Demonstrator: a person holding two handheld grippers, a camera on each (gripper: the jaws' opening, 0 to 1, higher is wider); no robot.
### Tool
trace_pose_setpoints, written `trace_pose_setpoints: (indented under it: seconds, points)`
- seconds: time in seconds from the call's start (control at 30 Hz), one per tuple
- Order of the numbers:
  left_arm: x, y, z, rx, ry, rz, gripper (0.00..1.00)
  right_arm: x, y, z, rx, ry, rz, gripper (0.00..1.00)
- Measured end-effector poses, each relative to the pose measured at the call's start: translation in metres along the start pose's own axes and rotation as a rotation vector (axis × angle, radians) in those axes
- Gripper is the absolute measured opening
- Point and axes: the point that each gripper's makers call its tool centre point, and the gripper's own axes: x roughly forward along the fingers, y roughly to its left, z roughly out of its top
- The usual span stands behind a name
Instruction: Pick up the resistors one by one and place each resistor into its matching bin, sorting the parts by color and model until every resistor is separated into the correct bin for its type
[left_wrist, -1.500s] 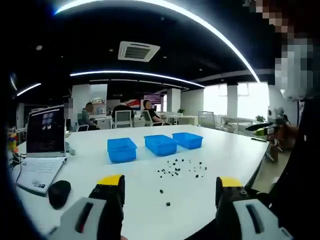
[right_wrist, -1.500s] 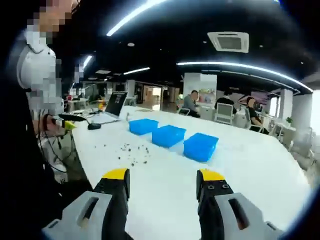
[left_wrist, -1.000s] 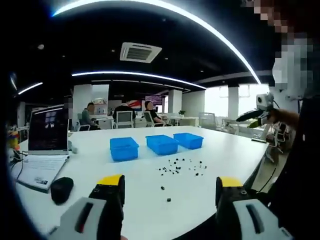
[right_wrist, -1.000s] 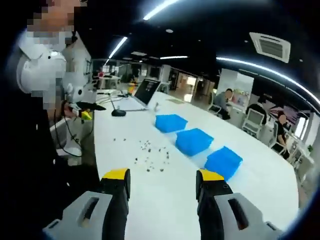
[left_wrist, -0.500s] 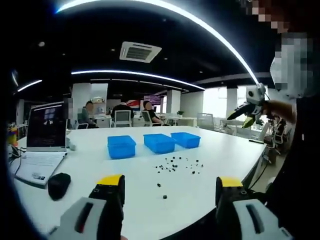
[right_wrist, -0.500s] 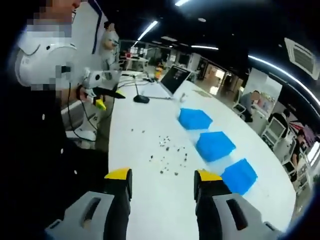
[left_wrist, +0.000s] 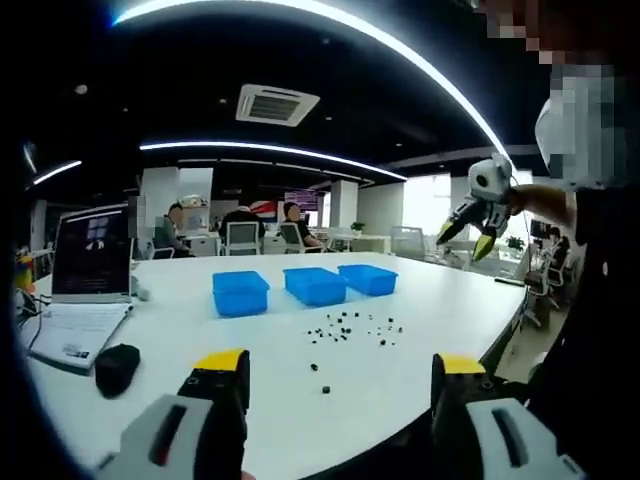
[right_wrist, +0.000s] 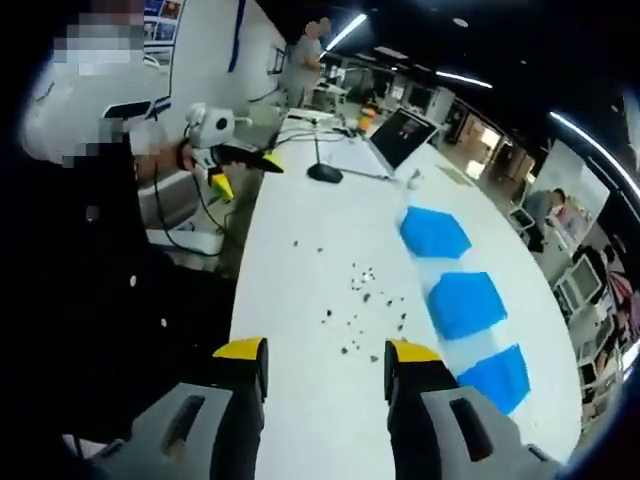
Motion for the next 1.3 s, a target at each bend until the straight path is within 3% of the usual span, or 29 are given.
trace_pose_setpoints:
  seconds: [0.23,0.57,0.97,1.3]
  points:
    - [-0.003,0.0,0.001,0.007,-0.002,0.001,0.74,0.033,0.003,0.011,-0.055,0.057,0.093,0.45]
    - [-0.003,-0.001,-0.002,0.028,0.02,0.0,0.75,0.09,0.007,0.007,-0.085,0.167,0.196,0.39]
    - [-0.002,-0.004,-0.004,0.029,0.044,-0.006,0.74,0.151,0.004,-0.023,-0.042,0.309,0.248,0.3]
    - [-0.001,-0.005,-0.007,0.03,0.063,-0.011,0.74,0.176,-0.001,-0.043,0.013,0.365,0.254,0.24]
